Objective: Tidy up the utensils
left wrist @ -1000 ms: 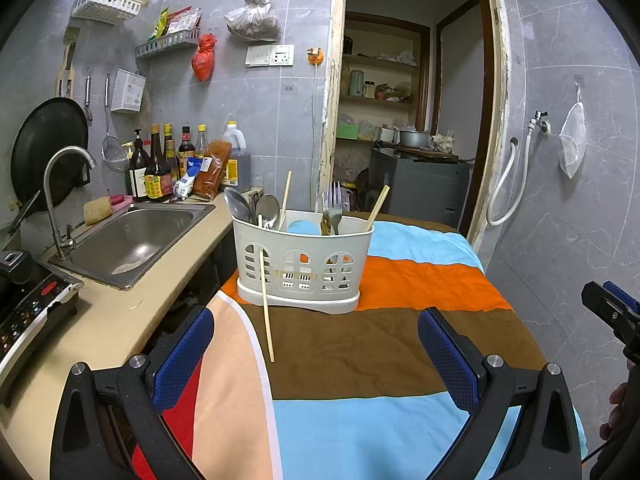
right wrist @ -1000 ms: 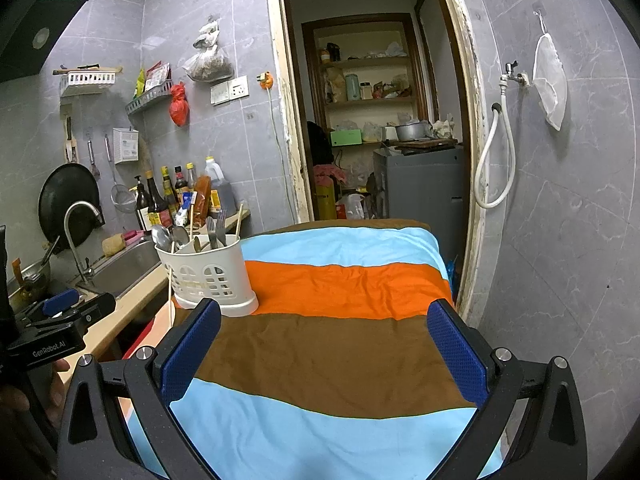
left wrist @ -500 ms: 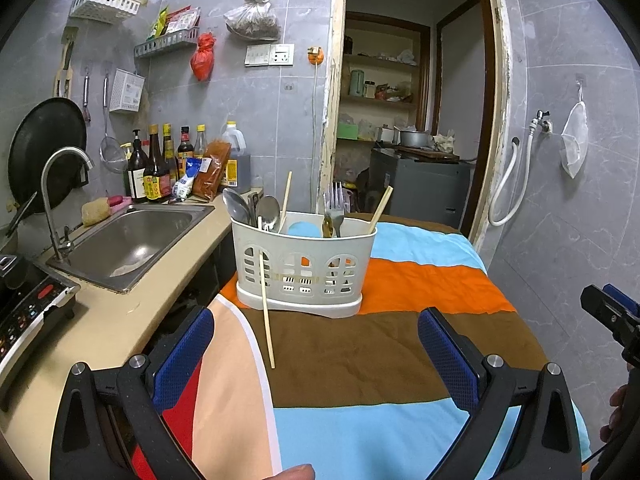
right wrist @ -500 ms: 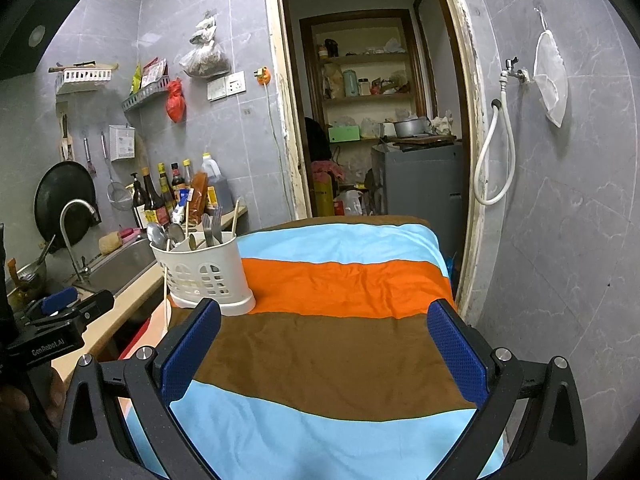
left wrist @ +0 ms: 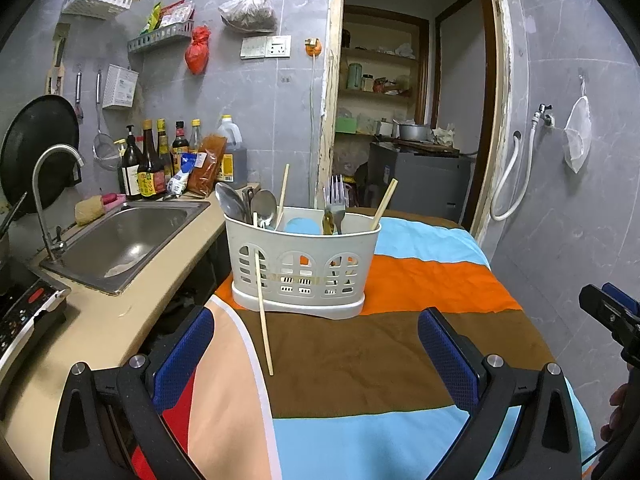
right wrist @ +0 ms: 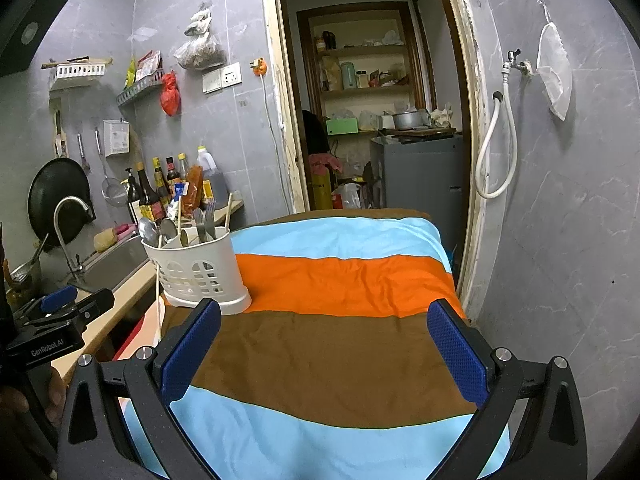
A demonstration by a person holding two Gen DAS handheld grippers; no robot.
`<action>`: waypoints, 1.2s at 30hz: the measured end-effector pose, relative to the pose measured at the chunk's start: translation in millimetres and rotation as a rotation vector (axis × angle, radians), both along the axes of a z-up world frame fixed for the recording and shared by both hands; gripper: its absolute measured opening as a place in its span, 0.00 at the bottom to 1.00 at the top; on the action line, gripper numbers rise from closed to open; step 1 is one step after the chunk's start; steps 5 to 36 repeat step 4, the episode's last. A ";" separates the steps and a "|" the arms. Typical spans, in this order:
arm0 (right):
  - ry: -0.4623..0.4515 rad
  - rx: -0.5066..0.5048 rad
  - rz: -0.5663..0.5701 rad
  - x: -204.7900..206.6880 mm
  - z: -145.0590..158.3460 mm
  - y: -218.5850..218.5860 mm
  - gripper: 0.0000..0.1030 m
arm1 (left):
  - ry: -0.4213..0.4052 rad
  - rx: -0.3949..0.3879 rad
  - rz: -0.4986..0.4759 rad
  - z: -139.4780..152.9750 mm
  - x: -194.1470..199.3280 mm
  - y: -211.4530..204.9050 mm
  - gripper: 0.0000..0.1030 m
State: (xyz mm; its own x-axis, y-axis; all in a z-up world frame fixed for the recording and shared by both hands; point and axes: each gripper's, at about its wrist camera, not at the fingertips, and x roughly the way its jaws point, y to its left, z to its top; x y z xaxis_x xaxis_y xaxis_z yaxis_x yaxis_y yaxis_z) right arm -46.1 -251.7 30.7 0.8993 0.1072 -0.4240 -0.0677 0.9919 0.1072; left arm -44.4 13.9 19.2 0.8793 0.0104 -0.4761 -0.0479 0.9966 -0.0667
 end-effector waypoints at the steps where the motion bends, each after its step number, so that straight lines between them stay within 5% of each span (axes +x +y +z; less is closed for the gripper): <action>1: 0.002 -0.001 -0.002 -0.4 -1.1 0.5 0.99 | 0.002 -0.001 -0.003 -0.4 1.9 1.0 1.00; 36: 0.009 -0.002 -0.008 3.3 -1.8 1.0 0.99 | 0.007 -0.003 -0.010 -2.2 7.1 3.1 1.00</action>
